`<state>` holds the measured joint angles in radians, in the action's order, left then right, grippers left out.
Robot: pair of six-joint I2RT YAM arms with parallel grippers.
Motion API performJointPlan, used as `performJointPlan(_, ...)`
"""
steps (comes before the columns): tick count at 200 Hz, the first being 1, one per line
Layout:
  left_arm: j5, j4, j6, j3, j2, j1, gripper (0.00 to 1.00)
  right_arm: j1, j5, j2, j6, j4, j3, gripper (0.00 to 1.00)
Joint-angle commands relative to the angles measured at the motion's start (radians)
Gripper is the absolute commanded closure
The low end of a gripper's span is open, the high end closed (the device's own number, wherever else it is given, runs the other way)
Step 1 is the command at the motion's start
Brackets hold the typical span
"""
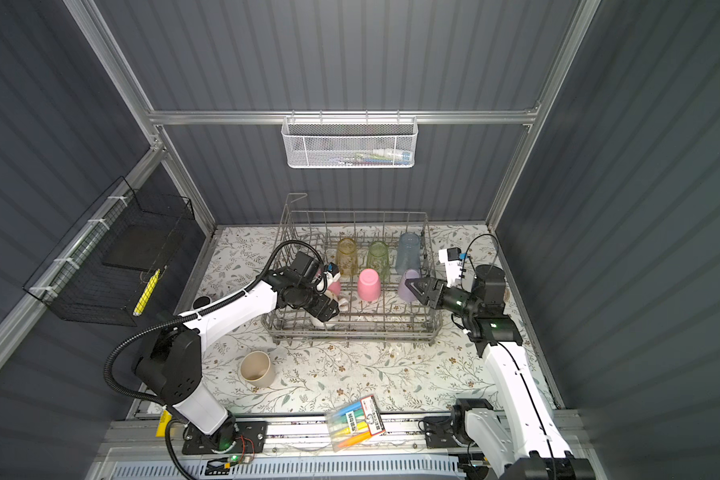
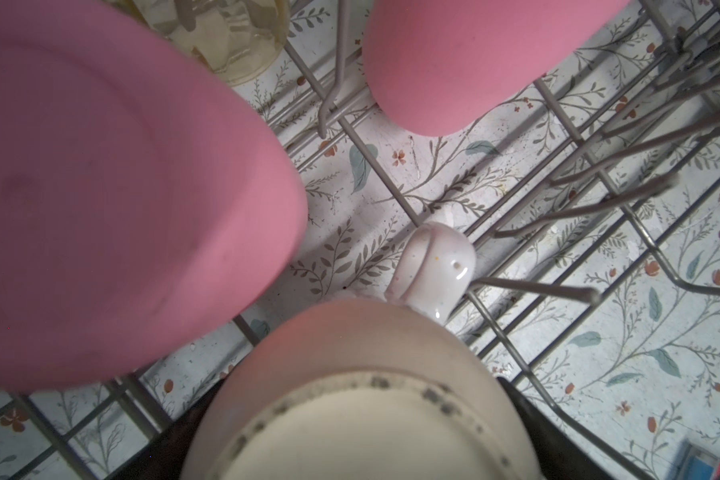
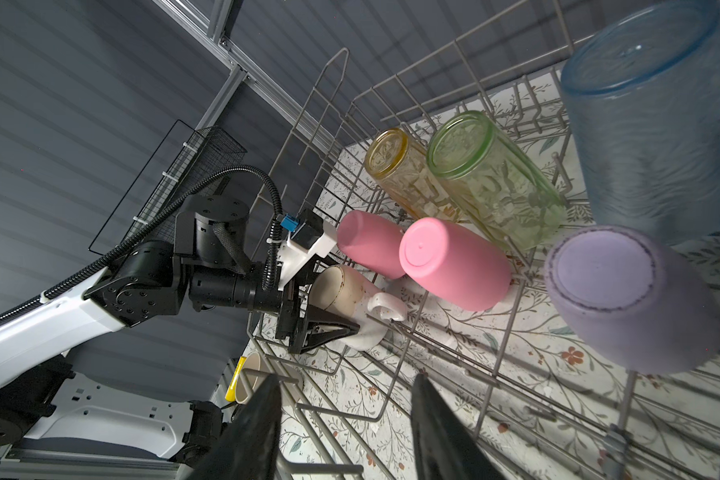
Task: Load the cups into the dish rack
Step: 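Lower the mug further onto the rack tines beside the pink cups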
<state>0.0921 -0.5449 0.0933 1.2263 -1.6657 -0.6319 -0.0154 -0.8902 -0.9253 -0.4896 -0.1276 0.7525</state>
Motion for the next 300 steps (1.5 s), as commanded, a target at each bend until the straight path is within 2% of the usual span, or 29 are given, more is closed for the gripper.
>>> performJointPlan(1, -0.006, 0.006, -0.023, -0.004, 0.065, -0.008, 0.39, -0.006, -0.010, 0.002, 0.006, 0.009, -0.007, 0.49)
performJointPlan(41, -0.002, 0.010, -0.032, -0.005, 0.101, -0.008, 0.24, -0.006, -0.013, -0.002, 0.006, 0.011, -0.005, 0.48)
performJointPlan(77, -0.016, 0.005, -0.033, -0.005, 0.102, -0.008, 0.15, -0.006, -0.015, -0.002, 0.004, 0.013, -0.005, 0.47)
performJointPlan(263, -0.016, 0.114, -0.059, -0.048, 0.020, -0.008, 0.16, -0.006, -0.019, -0.013, 0.006, 0.015, -0.008, 0.45)
performJointPlan(300, -0.023, 0.110, -0.058, -0.053, 0.023, -0.010, 0.11, -0.006, -0.022, -0.015, 0.007, 0.016, -0.010, 0.44)
